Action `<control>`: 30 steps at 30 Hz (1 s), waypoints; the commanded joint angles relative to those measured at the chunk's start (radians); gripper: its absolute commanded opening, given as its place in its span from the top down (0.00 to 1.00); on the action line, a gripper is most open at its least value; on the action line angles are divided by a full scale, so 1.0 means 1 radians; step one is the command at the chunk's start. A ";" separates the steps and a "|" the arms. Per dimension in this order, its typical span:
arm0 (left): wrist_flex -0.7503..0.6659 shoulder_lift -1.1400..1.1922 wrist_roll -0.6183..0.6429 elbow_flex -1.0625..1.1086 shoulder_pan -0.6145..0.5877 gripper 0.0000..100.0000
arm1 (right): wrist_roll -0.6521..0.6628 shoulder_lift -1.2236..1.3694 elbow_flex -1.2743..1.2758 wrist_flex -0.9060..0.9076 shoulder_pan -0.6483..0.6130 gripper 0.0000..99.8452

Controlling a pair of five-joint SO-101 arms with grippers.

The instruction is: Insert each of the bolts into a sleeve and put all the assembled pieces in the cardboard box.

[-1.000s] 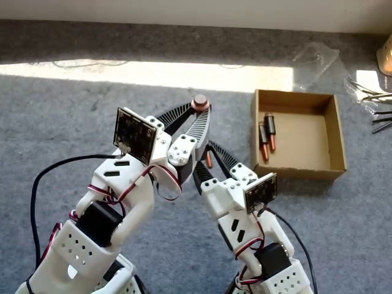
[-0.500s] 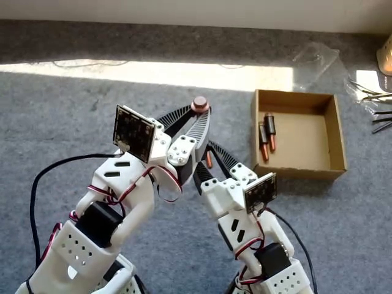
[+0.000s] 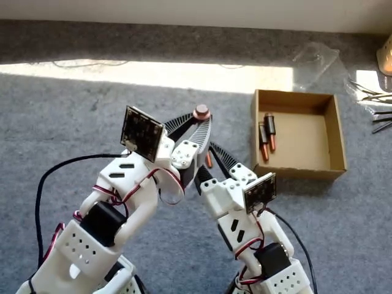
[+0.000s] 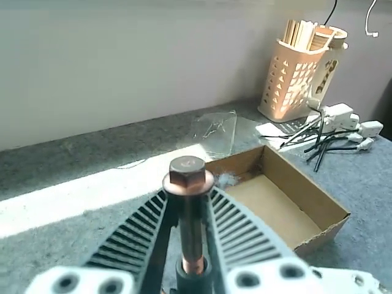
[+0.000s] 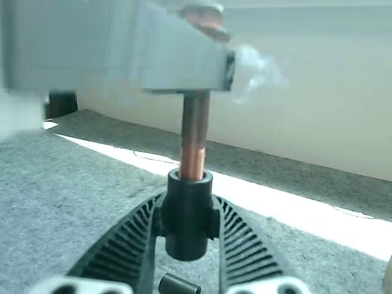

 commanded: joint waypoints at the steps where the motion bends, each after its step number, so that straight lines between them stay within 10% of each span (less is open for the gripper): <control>1: -0.003 -0.022 0.018 0.022 -0.010 1.00 | -0.003 -0.005 0.105 0.001 -0.007 1.00; 13: -0.003 -0.346 0.014 0.245 -0.013 1.00 | -0.003 -0.005 0.105 0.001 -0.007 1.00; 30: -0.069 -0.176 0.014 0.251 -0.015 1.00 | -0.003 -0.005 0.105 0.001 -0.007 1.00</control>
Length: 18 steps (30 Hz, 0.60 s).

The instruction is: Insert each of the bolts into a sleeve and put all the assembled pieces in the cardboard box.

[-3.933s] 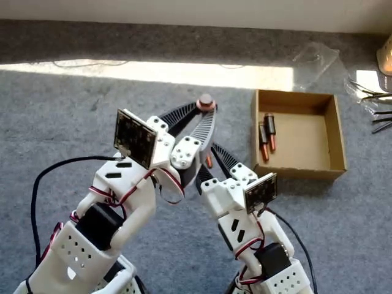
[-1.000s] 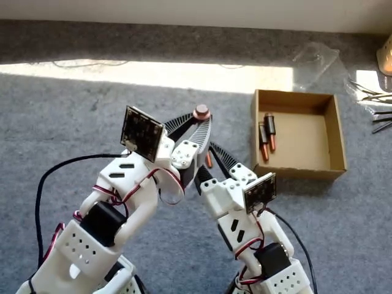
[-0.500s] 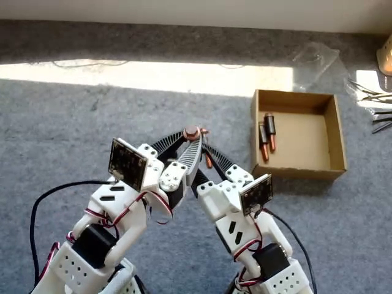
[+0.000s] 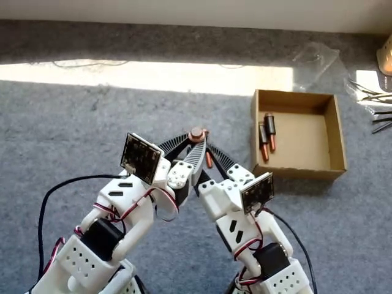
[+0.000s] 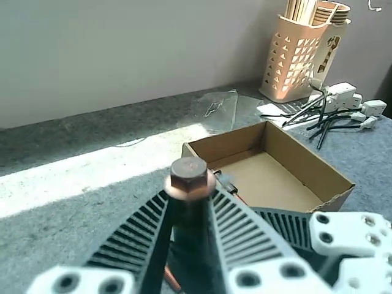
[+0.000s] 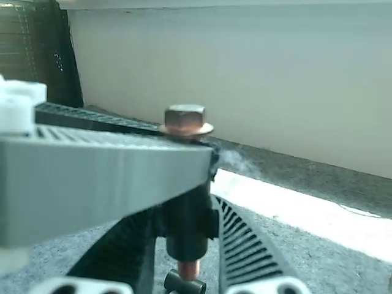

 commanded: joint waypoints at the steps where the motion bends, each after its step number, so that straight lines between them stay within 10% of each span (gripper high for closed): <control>1: -0.025 0.022 0.012 -0.010 -0.015 1.00 | -0.005 -0.007 0.105 -0.001 0.004 1.00; 11: -0.025 0.025 0.012 -0.010 -0.015 0.98 | -0.005 -0.007 0.105 -0.001 0.004 1.00; 18: -0.020 0.024 0.012 -0.008 -0.015 0.75 | -0.005 -0.007 0.105 -0.001 0.004 1.00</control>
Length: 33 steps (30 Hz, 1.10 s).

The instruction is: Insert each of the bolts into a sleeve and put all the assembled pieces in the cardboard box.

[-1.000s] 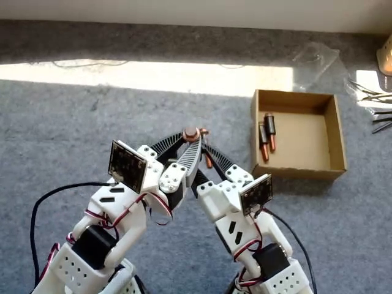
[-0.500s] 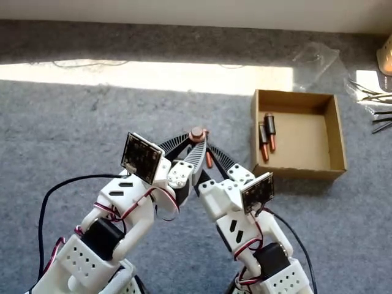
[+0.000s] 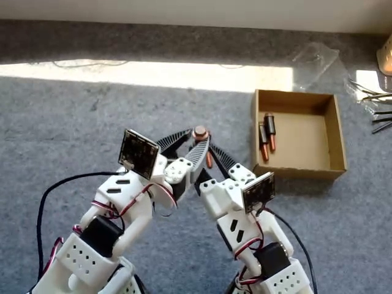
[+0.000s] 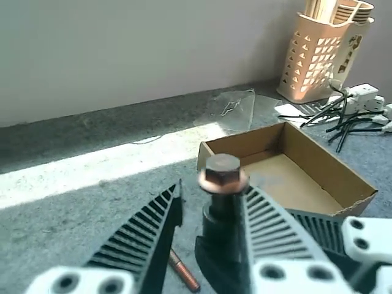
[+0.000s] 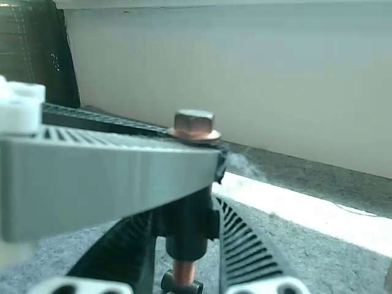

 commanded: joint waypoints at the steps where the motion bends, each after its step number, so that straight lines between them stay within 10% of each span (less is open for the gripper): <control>1: -0.012 -0.002 0.014 -0.008 -0.004 0.74 | -0.003 -0.008 0.105 -0.001 -0.002 1.00; 25: 0.110 -0.173 -0.078 -0.189 -0.197 0.81 | -0.003 -0.012 0.105 0.035 -0.001 1.00; 33: 0.186 -0.354 -0.078 -0.165 -0.467 0.85 | -0.003 -0.012 0.105 0.036 0.099 1.00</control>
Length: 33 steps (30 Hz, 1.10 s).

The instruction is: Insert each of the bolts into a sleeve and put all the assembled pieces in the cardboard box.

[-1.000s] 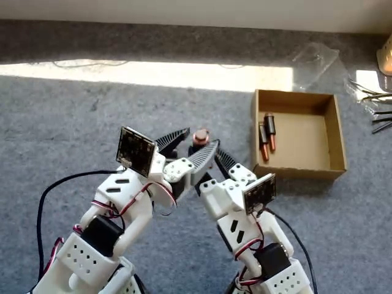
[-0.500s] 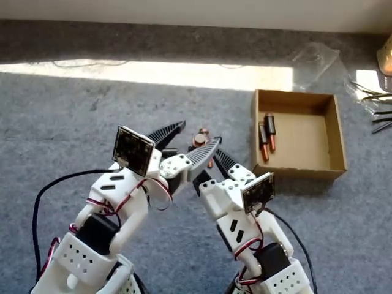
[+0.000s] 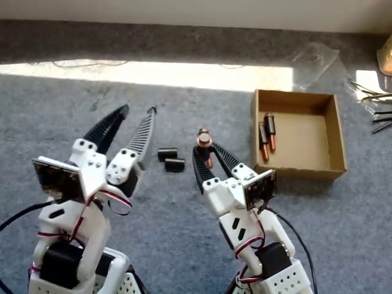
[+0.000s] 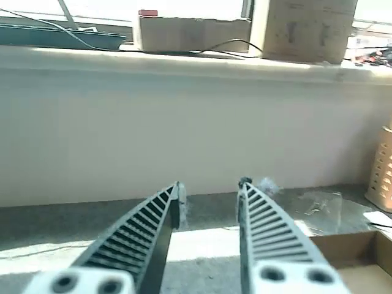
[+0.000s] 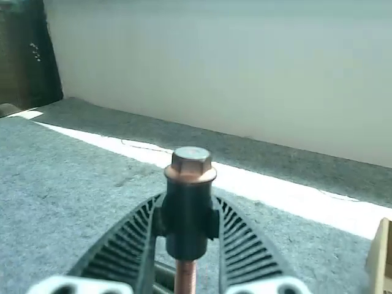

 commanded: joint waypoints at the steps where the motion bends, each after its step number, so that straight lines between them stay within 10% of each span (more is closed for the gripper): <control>1: 0.011 -0.051 -0.005 -0.008 -0.124 0.85 | -0.003 -0.012 0.105 -0.002 0.054 1.00; 20: 0.017 -0.231 -0.006 0.242 -0.211 0.99 | 0.055 -0.010 0.099 -0.001 0.213 1.00; 33: 0.014 -0.231 -0.006 0.588 -0.255 0.99 | 0.072 -0.007 -0.206 0.369 0.452 1.00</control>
